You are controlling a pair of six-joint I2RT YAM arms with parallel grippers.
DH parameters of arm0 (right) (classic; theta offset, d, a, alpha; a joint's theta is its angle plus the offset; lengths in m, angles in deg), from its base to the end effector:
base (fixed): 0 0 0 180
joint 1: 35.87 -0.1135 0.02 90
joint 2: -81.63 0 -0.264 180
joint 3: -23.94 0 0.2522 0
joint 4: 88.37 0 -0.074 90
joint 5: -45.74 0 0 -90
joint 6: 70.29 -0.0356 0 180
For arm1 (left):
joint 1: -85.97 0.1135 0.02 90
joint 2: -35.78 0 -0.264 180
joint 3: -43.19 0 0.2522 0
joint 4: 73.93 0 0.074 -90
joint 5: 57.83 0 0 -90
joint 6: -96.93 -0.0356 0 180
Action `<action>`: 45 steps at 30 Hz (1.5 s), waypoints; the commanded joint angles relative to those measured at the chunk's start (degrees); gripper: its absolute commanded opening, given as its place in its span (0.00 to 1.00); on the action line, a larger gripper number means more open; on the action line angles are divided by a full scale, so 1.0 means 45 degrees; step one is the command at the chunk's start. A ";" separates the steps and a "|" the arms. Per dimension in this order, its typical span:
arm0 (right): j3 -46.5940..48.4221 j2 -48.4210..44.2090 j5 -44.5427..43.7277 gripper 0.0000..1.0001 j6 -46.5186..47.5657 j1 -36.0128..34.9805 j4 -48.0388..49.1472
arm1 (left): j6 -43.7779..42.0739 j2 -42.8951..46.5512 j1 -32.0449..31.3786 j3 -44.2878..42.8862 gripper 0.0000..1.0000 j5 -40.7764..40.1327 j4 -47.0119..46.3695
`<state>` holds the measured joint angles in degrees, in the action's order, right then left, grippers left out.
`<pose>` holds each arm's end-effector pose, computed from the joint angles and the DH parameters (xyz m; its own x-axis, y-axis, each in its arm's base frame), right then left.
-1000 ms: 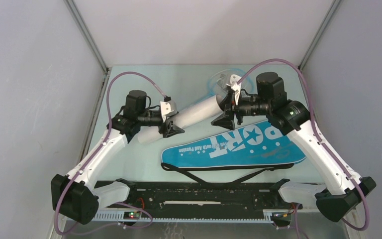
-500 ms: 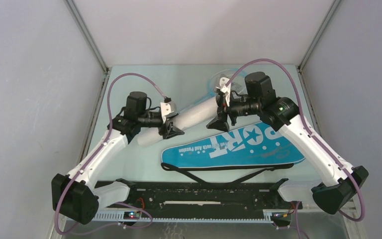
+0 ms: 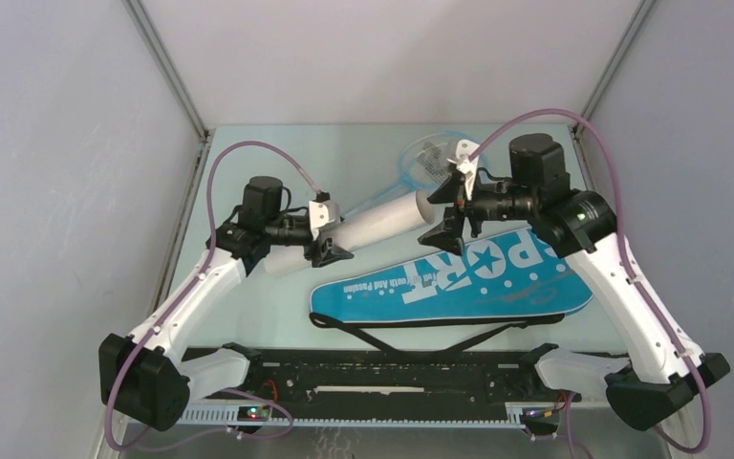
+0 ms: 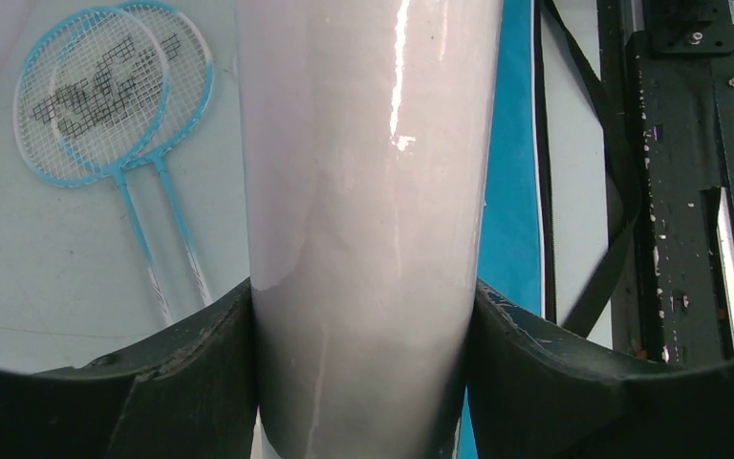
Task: Pack up the badminton gear
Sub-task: Place the shuttlecock at the shuttle tube, then pick up the lid from the center of the board.
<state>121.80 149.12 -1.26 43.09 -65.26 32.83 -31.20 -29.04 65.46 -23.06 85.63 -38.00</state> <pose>0.1837 0.1313 0.4373 -0.0310 -0.3505 -0.9360 -0.9737 0.2220 -0.0509 0.2131 -0.1103 0.3048 0.0944 0.3572 -0.9293 0.9795 0.1336 0.1509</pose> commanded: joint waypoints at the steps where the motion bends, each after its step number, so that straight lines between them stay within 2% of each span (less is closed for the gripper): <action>1: 0.0436 -0.0680 0.0452 0.94 0.0293 0.0761 -0.0361 | -0.0462 0.0088 -0.0007 -0.0119 0.22 0.0642 -0.0119; 5: 0.0256 -0.1175 0.0520 0.93 -0.0036 0.1759 -0.0069 | -0.0664 0.0087 -0.0006 -0.0166 0.22 0.0471 0.0125; 10: -0.0610 -0.1477 -0.0950 0.92 -0.0482 0.2684 0.0524 | -0.0863 0.0179 0.0007 -0.0206 0.22 -0.0115 0.0361; 17: -0.1720 -0.0778 -0.1287 0.87 -0.0879 0.4321 0.0881 | -0.0892 0.0361 0.0026 -0.0154 0.23 -0.1002 0.0671; 25: -0.1888 0.1682 -0.3050 0.78 -0.0718 0.4733 0.1573 | -0.2353 0.0363 0.0027 -0.0416 0.23 -0.1269 0.1868; 31: -0.1038 0.4436 -0.3767 0.68 -0.0101 0.4697 0.1273 | -0.2630 0.0373 0.0027 -0.0488 0.23 -0.1231 0.2137; 37: -0.0283 0.6874 -0.4736 0.65 0.0603 0.4301 0.0908 | -0.2697 0.0414 0.0027 -0.0415 0.23 -0.1266 0.2201; 45: 0.0592 0.8992 -0.6190 0.61 0.1220 0.3584 0.0772 | -0.2680 0.0440 0.0016 -0.0408 0.23 -0.1234 0.2201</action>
<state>120.70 187.19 -25.19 45.75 -47.54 36.81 -41.91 -29.01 65.48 -23.06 78.87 -26.92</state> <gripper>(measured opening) 0.614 0.699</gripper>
